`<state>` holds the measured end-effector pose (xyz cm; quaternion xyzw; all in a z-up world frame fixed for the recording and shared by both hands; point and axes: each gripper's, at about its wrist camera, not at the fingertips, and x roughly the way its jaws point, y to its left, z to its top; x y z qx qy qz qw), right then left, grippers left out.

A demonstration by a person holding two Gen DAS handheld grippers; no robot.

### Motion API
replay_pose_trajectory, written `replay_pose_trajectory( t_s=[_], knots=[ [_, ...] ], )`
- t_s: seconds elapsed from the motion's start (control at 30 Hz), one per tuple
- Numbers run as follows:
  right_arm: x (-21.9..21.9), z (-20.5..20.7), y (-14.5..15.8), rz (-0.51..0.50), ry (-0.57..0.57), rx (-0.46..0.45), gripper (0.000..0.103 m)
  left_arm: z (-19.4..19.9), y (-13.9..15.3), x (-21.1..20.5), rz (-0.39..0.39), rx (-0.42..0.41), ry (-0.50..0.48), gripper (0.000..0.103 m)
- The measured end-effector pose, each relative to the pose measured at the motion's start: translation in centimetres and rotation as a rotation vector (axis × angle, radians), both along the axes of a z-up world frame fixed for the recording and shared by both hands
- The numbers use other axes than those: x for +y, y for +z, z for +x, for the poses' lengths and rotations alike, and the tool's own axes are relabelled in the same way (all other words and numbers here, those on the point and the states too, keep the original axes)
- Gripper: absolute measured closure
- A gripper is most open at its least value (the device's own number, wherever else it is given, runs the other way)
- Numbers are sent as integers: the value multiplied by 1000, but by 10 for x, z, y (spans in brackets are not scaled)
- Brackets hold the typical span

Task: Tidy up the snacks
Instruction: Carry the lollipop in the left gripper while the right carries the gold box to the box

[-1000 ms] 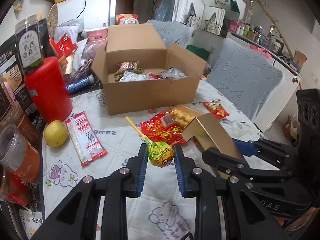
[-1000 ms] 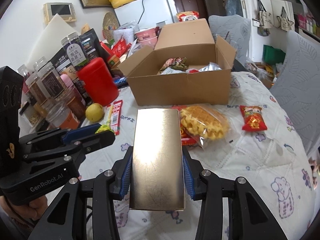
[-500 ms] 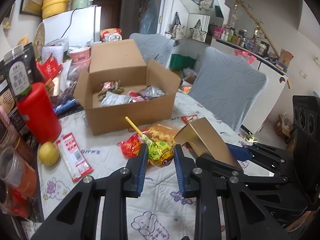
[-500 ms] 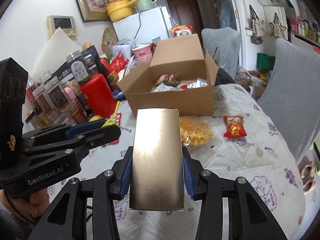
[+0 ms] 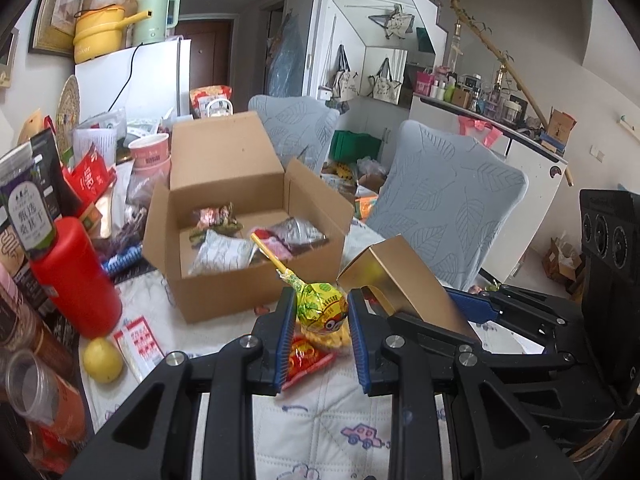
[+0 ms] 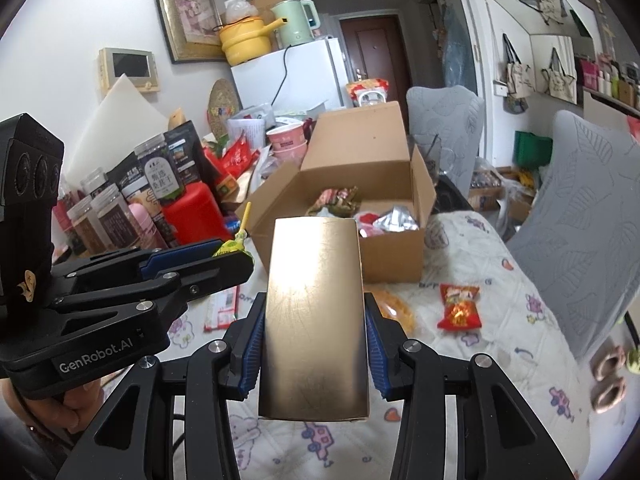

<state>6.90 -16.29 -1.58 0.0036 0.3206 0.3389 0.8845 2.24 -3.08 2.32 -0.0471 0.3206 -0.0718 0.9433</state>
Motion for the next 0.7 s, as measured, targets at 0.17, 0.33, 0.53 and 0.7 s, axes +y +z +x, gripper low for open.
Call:
replay_pose_trajectory(
  t_s=[0.17, 0.33, 0.53, 0.7],
  knots=[
    [4, 14, 10, 3, 3, -27, 60, 14, 11, 2, 8, -34, 2, 77],
    [6, 33, 19, 9, 8, -44, 60, 30, 21, 5, 17, -64, 11, 77],
    [11, 56, 29, 12, 2, -67, 60, 54, 30, 14, -2, -79, 17, 77],
    [15, 76, 38, 8, -4, -96, 60, 74, 35, 24, -26, -92, 27, 77]
  ],
)
